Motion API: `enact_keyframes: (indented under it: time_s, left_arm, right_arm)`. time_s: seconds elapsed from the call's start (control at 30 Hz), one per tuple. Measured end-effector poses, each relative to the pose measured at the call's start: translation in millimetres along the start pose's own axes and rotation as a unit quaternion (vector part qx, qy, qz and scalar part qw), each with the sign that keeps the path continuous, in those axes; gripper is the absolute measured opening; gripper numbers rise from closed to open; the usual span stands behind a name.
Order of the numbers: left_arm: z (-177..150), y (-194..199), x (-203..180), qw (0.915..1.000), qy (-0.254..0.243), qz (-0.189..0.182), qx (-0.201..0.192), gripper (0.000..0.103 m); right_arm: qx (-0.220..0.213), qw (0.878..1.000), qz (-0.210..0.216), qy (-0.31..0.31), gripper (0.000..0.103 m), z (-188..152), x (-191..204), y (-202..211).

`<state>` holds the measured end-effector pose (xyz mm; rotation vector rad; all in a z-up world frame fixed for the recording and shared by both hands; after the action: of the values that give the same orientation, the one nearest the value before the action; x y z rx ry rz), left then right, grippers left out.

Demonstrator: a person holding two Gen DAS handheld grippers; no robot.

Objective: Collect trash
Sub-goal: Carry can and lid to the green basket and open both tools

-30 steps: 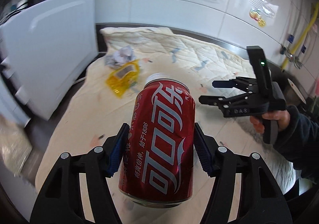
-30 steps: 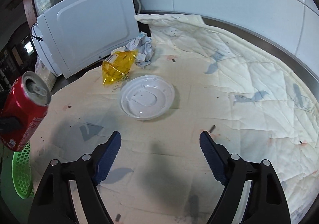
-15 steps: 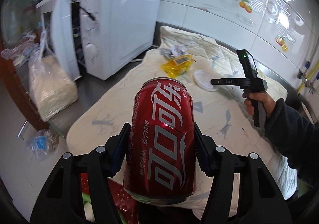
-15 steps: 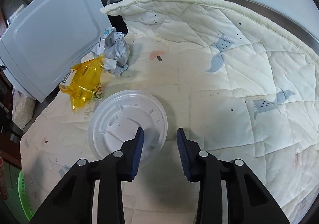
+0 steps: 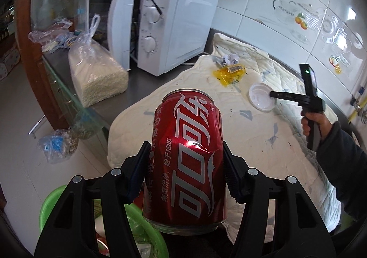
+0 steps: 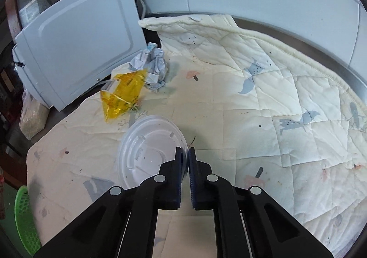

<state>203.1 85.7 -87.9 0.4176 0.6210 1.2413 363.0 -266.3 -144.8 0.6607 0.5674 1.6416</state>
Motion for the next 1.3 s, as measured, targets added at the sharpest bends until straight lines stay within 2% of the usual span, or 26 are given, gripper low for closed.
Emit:
enact_keyframes:
  time_s: [0.2, 0.4, 0.5, 0.83, 1.03, 1.13, 1.23, 1.3]
  left_arm:
    - [-24, 25, 28, 0.9991, 0.03, 0.029, -0.002, 0.059]
    - [-55, 58, 65, 0.9953, 0.066, 0.071, -0.007, 0.059]
    - [-75, 69, 86, 0.992, 0.088, 0.09, -0.002, 0.059]
    - [-133, 97, 142, 0.977, 0.161, 0.14, 0.009, 0.059]
    - [-154, 115, 163, 0.9697, 0.189, 0.154, 0.006, 0.059]
    - [-161, 121, 171, 0.9671, 0.2, 0.157, 0.004, 0.059]
    - [-162, 119, 176, 0.9659, 0.206, 0.157, 0.004, 0.059]
    - [-160, 116, 178, 0.966, 0.208, 0.153, 0.004, 0.059]
  right_arm:
    - [-0.038, 0.996, 0.005, 0.081, 0.005, -7, 49, 53]
    - [-0.068, 0.986, 0.072, 0.131, 0.005, -20, 126, 102]
    - [-0.064, 0.98, 0.115, 0.152, 0.005, -34, 173, 114]
    - [-0.021, 0.947, 0.243, 0.21, 0.005, -105, 329, 124]
    - [-0.015, 0.927, 0.266, 0.264, 0.005, -142, 406, 122]
    - [-0.009, 0.921, 0.269, 0.281, 0.006, -154, 428, 112]
    - [-0.005, 0.921, 0.266, 0.284, 0.018, -161, 440, 104]
    - [0.002, 0.922, 0.269, 0.277, 0.022, -163, 443, 99]
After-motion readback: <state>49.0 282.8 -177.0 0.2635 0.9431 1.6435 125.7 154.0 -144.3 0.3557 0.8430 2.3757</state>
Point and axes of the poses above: each gripper's, at about its wrist camera, not at the fingertips, and y roughly against the way its jaws point, x to its left, z to its top, the point moved 10 cm from there along -y, roughly the way its jaws point, and after that the axes turned 5 degrees about -x, right-handed, at the moved point
